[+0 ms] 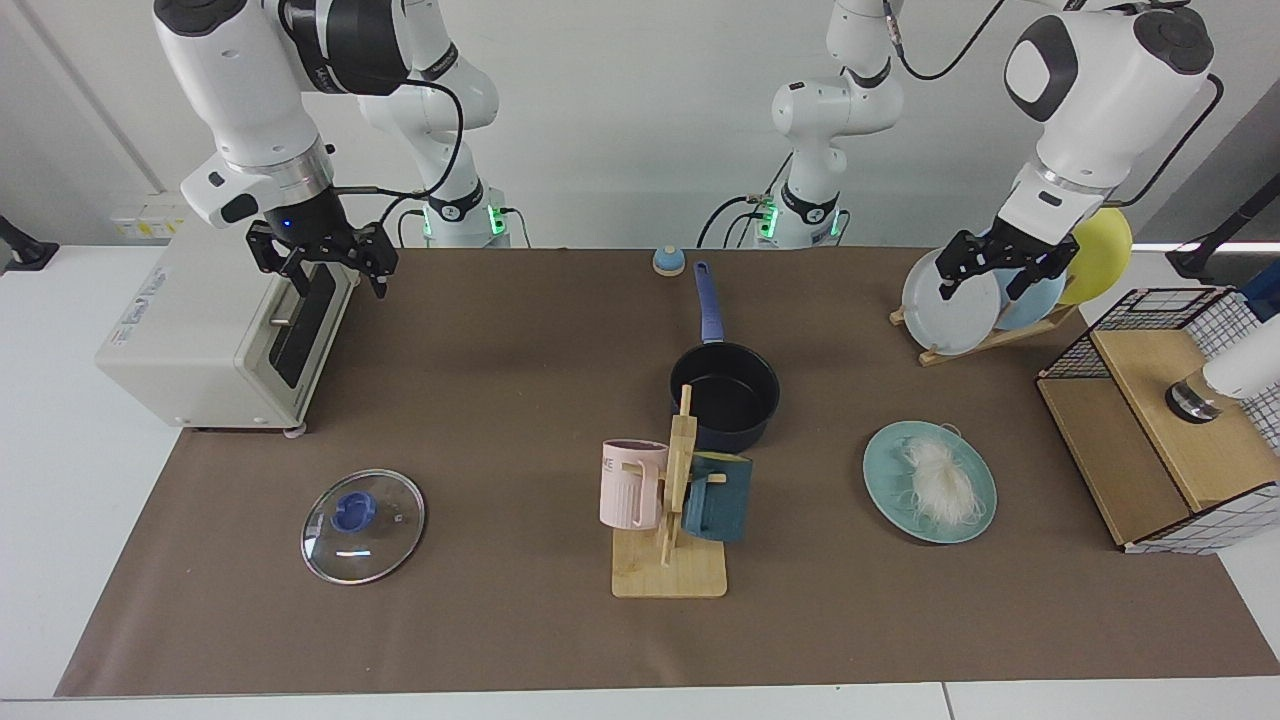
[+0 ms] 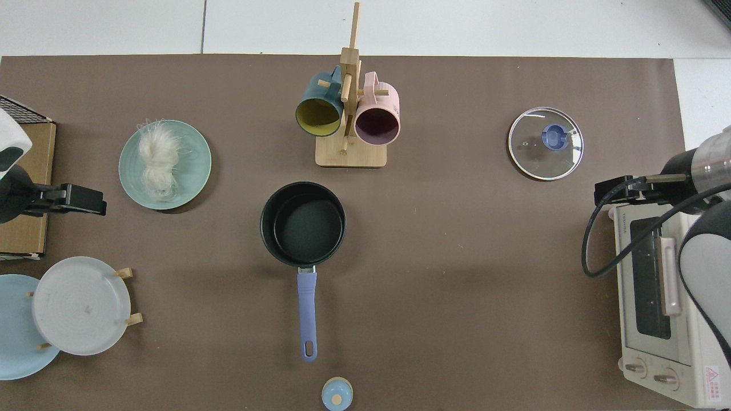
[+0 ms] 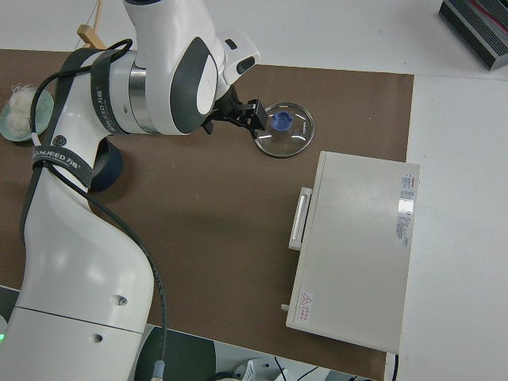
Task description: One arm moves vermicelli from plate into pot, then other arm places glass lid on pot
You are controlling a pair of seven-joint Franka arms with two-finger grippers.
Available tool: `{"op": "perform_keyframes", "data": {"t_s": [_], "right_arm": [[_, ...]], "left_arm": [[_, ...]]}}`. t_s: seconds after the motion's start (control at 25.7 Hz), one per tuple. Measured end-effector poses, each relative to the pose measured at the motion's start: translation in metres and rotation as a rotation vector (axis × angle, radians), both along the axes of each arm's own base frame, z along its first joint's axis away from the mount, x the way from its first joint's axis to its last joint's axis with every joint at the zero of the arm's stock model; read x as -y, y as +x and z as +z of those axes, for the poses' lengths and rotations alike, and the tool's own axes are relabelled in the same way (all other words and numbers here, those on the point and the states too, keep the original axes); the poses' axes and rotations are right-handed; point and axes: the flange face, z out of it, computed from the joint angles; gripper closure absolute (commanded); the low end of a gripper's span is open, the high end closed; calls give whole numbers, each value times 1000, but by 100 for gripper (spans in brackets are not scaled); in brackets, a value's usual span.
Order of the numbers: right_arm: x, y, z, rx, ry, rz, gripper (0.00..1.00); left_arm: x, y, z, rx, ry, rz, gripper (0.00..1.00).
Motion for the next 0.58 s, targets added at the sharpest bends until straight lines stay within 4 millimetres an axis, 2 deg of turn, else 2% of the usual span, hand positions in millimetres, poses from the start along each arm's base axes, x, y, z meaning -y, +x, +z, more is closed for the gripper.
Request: {"op": "perform_keyframes", "data": {"t_s": [0.58], "right_arm": [[0, 0, 0, 0, 0, 0, 0]], "left_arm": [[4, -4, 1, -20, 0, -7, 0]]}}
